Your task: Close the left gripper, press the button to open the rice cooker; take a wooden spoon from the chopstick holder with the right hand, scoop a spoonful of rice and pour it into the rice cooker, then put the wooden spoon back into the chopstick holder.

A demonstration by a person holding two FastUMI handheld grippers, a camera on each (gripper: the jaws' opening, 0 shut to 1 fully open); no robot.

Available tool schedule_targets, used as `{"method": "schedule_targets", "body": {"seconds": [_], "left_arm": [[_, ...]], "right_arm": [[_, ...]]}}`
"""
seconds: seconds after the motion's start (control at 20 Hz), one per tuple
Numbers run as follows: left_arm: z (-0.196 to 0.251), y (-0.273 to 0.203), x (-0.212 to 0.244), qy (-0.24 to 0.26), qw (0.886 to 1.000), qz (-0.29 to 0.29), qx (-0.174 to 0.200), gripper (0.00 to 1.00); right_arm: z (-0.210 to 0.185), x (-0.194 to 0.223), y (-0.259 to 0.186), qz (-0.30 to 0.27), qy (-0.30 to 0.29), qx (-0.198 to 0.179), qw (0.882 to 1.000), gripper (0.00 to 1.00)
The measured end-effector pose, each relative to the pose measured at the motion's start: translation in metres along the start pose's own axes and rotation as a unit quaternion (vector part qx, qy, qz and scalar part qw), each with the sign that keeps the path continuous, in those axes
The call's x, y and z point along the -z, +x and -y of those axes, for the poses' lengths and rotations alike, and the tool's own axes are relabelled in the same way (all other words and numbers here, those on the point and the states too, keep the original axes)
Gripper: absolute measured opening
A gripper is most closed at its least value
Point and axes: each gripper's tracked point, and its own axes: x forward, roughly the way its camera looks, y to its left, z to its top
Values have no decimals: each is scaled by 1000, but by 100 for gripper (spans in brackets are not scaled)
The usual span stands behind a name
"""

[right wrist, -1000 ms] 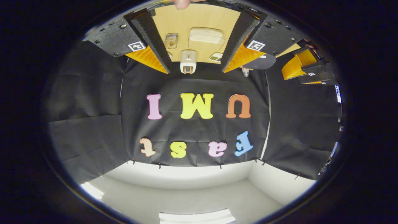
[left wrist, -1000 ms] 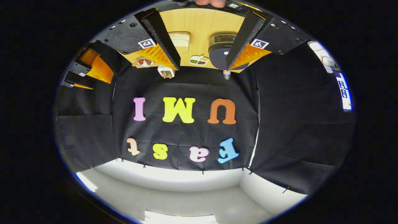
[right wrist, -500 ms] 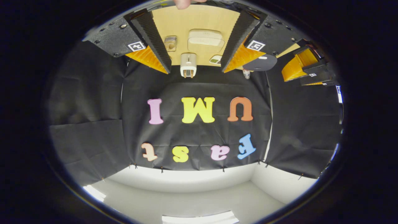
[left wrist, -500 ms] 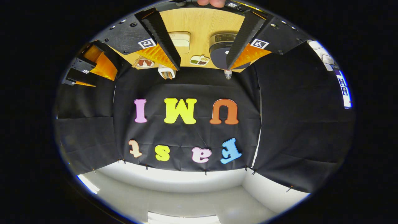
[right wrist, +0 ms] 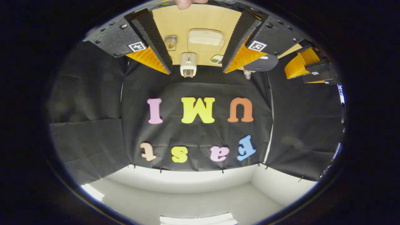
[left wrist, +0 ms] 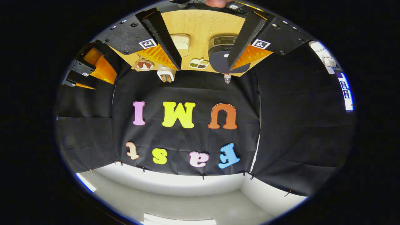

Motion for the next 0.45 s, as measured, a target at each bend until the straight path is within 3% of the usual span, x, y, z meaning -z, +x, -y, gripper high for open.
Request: {"method": "schedule_targets", "body": {"seconds": [0.45], "left_arm": [[-7, -1, -7, 0, 1000, 10, 2, 95]], "right_arm": [[-4, -1, 0, 7, 5, 1, 1000, 97]]}}
